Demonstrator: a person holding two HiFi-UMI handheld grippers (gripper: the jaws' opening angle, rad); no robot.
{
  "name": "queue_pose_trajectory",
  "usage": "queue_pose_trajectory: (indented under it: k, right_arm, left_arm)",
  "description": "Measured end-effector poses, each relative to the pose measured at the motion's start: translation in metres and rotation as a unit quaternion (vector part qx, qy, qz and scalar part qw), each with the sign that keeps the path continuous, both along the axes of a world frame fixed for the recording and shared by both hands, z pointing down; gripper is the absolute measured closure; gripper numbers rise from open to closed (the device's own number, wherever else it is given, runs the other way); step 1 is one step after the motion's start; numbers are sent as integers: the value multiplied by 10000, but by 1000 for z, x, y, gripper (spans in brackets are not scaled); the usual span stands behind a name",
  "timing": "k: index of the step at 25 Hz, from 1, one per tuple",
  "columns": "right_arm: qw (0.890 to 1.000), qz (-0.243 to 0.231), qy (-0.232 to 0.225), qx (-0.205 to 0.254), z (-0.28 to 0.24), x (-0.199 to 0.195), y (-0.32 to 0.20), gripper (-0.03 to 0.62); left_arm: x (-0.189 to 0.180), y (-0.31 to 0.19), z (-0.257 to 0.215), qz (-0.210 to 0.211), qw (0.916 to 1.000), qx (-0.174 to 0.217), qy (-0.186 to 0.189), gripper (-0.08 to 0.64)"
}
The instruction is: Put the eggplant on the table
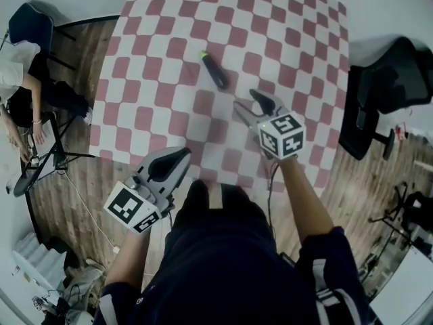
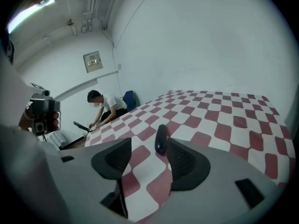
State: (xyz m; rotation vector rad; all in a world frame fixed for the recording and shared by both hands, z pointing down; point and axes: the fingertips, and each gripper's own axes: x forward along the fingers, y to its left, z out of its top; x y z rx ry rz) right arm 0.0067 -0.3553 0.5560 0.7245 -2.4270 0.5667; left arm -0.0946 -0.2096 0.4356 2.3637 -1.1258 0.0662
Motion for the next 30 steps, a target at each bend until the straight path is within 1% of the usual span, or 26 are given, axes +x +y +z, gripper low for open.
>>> queue_pose_trajectory:
  k: [3, 4, 8, 9, 13, 16, 22, 26, 30]
  right_arm:
    - [9995, 93, -301, 65, -37, 13, 18, 344]
    - [9990, 131, -410, 115, -51, 18, 23, 356]
    - [9946, 295, -907, 412, -111, 32, 44, 432]
    - [9930, 320, -1028, 477, -126, 35, 51, 460]
    - [9871, 388, -1367, 742, -175, 42, 75, 521]
    - [9825, 439, -1525, 977, -203, 48, 90, 547]
    - [9771, 476, -1714, 1165, -235, 60, 123, 565]
    - [9754, 550, -1760, 1205, -239, 66, 135, 572]
    - [9749, 618, -1773, 1200, -240, 72, 141, 574]
  left_arm:
    - [7, 0, -18, 125, 9997, 204, -38, 526]
    - [9, 0, -25, 174, 9994, 283, -48, 526]
    - [21, 1, -53, 369, 9973, 623, -85, 526]
    - [23, 3, -60, 407, 9967, 693, -92, 526]
    - [32, 7, -81, 549, 9937, 960, -153, 526]
    - [36, 6, -95, 620, 9914, 1142, -173, 526]
    - [52, 12, -117, 785, 9873, 1368, -165, 526]
    - [61, 13, -124, 913, 9849, 1465, -158, 526]
    - [68, 13, -125, 996, 9839, 1479, -148, 526]
